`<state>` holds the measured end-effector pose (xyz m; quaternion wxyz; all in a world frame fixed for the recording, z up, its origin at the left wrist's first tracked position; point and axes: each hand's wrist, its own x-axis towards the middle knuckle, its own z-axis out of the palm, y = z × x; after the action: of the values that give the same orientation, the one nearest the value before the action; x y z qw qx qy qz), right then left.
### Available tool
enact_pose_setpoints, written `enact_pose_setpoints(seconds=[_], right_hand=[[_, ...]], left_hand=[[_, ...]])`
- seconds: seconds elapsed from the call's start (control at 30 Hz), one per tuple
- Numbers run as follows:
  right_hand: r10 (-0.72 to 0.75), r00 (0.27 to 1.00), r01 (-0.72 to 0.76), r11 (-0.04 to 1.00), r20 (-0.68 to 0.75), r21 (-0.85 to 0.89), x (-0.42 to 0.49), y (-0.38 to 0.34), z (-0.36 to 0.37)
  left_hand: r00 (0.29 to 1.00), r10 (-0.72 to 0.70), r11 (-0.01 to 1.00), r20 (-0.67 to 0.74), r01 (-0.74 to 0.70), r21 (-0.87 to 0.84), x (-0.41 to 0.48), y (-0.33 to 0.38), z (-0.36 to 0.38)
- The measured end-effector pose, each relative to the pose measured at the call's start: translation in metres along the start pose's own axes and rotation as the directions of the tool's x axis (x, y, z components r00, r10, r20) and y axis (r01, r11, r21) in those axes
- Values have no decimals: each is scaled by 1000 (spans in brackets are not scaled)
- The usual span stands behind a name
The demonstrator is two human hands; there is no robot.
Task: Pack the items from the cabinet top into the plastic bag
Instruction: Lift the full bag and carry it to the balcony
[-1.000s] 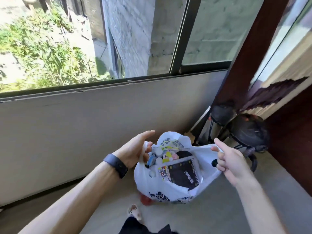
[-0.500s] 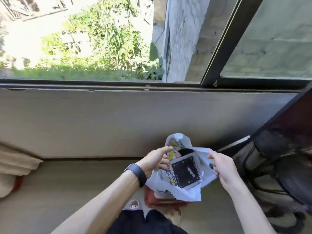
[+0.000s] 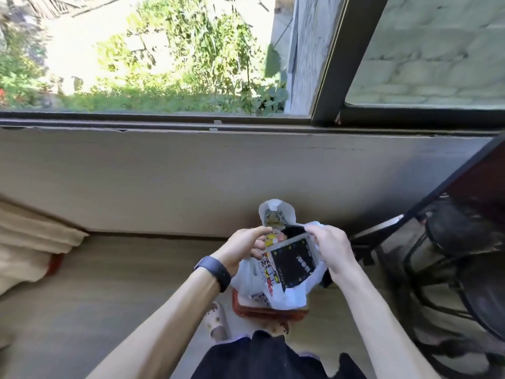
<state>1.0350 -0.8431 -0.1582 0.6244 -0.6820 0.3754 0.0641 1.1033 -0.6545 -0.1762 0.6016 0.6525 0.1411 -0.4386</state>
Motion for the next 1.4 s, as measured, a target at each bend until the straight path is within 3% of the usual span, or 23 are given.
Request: enact_pose_setpoints(seconds=[0.07, 0.13, 0.17, 0.23, 0.3, 0.4, 0.47, 0.53, 0.63, 0.8, 0.9, 0.97, 1.07, 1.13, 1.23, 1.33, 1.4], right_hand=[[-27, 1000, 26, 994, -1, -103, 0, 8, -1], [-61, 998, 67, 951, 29, -302, 2, 17, -3], [-91, 993, 112, 892, 69, -439, 3, 23, -3], [-184, 968, 250, 730, 170, -636, 5, 35, 0], [-238, 933, 361, 631, 271, -686, 7, 46, 4], [-212, 876, 477, 517, 433, -711, 5, 66, 11], [-218, 877, 473, 543, 428, -694, 7, 79, 10], [-277, 912, 411, 614, 304, -674, 11, 88, 3], [-349, 924, 356, 630, 159, -690, 14, 100, -6], [-303, 942, 331, 761, 146, -558, 25, 118, 9], [-95, 991, 54, 926, -93, -374, 52, 124, 18], [71, 992, -101, 949, -109, -297, 73, 133, 21], [256, 967, -246, 932, 1, -264, 102, 154, 34], [285, 953, -215, 878, 105, -427, 115, 162, 49], [300, 927, -136, 829, 226, -543, 124, 172, 66], [311, 917, -101, 787, 250, -608, 131, 172, 61], [328, 911, -102, 767, 251, -634, 137, 170, 49]], left_hand=[[1000, 22, 999, -9, -22, -42, 4, -9, 7], [991, 111, 983, -80, -98, 154, 6, -13, 12], [974, 204, 913, -101, -152, 379, 6, -16, 14], [932, 360, 657, -36, -226, 719, 7, -27, 20], [914, 399, 531, 78, -299, 793, 9, -44, 24], [926, 347, 410, 146, -290, 865, 17, -75, 15], [936, 334, 347, 115, -235, 908, 23, -92, 4], [938, 341, 305, 65, -175, 936, 24, -104, -7], [943, 332, 240, 1, -85, 967, 27, -120, -16], [994, 110, 380, -4, -38, 924, 52, -137, -5], [996, 44, 542, -83, 46, 839, 73, -135, 3], [993, 17, 643, -114, 76, 762, 88, -136, 3], [997, 65, 752, -45, -20, 658, 108, -138, 6], [996, 85, 735, 25, -79, 674, 119, -143, 13], [996, 14, 624, 89, -79, 778, 138, -164, 14], [990, -77, 452, 122, -74, 889, 146, -176, 5], [980, -91, 449, 176, -117, 886, 142, -170, 1]])
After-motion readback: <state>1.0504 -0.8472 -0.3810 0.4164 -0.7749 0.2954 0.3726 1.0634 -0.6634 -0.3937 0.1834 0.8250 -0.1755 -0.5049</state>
